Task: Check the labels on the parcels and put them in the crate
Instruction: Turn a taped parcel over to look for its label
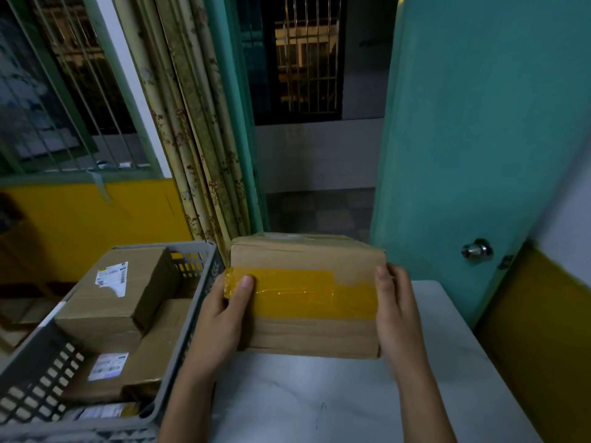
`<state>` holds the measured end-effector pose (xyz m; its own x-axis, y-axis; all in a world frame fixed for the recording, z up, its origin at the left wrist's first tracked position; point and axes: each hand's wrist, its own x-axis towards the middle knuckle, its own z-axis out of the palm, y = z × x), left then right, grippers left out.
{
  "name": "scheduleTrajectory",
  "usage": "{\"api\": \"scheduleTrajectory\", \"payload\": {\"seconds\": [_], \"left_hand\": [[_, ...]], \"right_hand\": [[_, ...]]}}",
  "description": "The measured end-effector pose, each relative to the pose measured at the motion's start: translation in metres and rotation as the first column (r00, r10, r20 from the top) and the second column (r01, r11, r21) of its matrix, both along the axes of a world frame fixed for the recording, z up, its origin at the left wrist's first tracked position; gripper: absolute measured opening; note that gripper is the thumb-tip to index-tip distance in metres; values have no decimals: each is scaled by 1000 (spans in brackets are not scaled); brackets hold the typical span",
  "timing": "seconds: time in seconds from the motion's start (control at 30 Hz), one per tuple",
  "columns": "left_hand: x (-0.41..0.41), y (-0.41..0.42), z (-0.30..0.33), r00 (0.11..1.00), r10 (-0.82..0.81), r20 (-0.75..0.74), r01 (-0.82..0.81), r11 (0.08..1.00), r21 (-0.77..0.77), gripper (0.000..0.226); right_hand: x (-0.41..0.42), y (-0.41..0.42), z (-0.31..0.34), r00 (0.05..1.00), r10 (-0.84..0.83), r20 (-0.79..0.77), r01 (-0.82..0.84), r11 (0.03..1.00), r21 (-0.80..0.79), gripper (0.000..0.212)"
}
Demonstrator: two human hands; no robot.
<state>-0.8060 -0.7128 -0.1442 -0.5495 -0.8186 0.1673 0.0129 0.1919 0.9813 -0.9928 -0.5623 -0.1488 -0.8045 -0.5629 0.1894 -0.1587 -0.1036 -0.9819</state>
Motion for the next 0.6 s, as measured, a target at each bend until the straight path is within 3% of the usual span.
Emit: {"api": "scheduleTrajectory", "payload": {"seconds": [0.17,0.3,0.37,0.4,0.5,0.6], "left_hand": [[2,6,7,998,14,-67,-13,1000,16,34],[5,7,19,994,32,-105,-18,991,129,25],[4,4,22,983,96,-155,-64,978,200,59],[3,3,23,978,142,-153,-100,962,256,63],[-2,-1,21,977,184,-110,-140,935,326,26],[-2,-4,10,977,122,-174,-53,933,356,61]], "right_hand": [[7,-2,0,996,-65,-62,63,997,-40,34],[10,1,2,997,-57,-57,50,991,-122,25],[7,2,2,999,-17,-41,11,990,-142,24],[6,2,-1,1000,12,-13,-14,988,-151,34],[5,1,-9,990,56,131,-42,994,-105,73],[3,0,-15,976,72,204,-59,996,-69,53]]}}
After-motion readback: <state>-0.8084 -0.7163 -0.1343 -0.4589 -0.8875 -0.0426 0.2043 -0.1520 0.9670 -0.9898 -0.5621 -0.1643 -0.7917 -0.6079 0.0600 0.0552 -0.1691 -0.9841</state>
